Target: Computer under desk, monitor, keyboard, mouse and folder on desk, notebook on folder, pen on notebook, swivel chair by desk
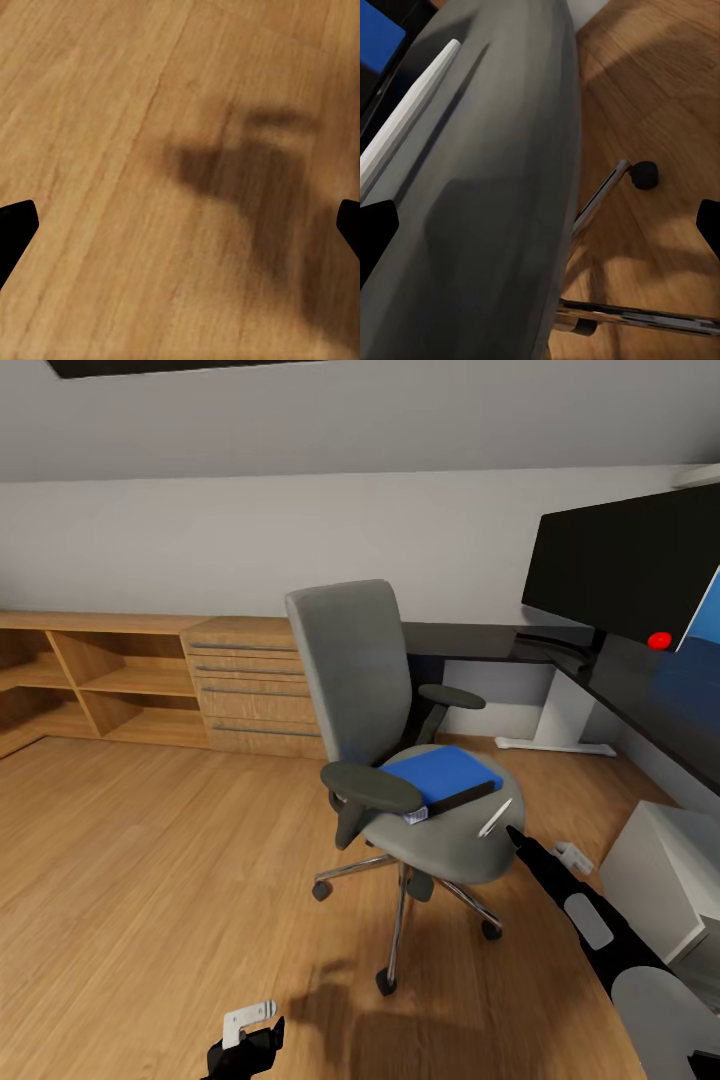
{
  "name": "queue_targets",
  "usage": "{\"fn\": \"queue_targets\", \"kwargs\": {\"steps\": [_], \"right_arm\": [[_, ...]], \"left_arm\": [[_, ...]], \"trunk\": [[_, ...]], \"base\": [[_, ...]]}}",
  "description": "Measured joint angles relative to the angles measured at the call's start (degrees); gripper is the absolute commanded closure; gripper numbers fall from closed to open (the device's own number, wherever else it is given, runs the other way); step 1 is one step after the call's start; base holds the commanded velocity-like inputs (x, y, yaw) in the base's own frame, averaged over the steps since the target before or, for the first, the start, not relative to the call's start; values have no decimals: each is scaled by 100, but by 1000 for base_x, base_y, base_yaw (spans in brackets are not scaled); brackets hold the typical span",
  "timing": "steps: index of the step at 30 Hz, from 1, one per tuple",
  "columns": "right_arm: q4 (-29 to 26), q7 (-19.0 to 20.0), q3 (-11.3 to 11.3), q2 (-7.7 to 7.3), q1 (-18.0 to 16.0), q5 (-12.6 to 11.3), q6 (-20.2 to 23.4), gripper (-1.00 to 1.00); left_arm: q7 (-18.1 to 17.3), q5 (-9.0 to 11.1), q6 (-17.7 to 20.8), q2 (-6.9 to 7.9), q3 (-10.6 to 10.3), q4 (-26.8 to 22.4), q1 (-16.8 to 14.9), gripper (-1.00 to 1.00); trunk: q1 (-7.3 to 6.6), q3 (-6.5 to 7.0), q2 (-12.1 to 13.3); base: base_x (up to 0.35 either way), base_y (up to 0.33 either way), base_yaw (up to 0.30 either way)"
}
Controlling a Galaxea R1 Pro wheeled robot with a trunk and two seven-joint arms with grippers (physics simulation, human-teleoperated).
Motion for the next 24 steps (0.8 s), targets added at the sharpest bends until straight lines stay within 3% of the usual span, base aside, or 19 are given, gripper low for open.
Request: {"fn": "queue_targets", "kwargs": {"steps": [7,24], "right_arm": [[-89,-28,-21,-3,-2,1,185,-100],[-264,-11,-16,-2,-2,1,249,-100]], "left_arm": [[0,0,1,1,1,-3,2,-100],[0,0,1,2,1,-3,2,-100]], "trunk": [[0,-8,0],[0,-85,0]], "base": [[0,0,77],[0,0,216]]}}
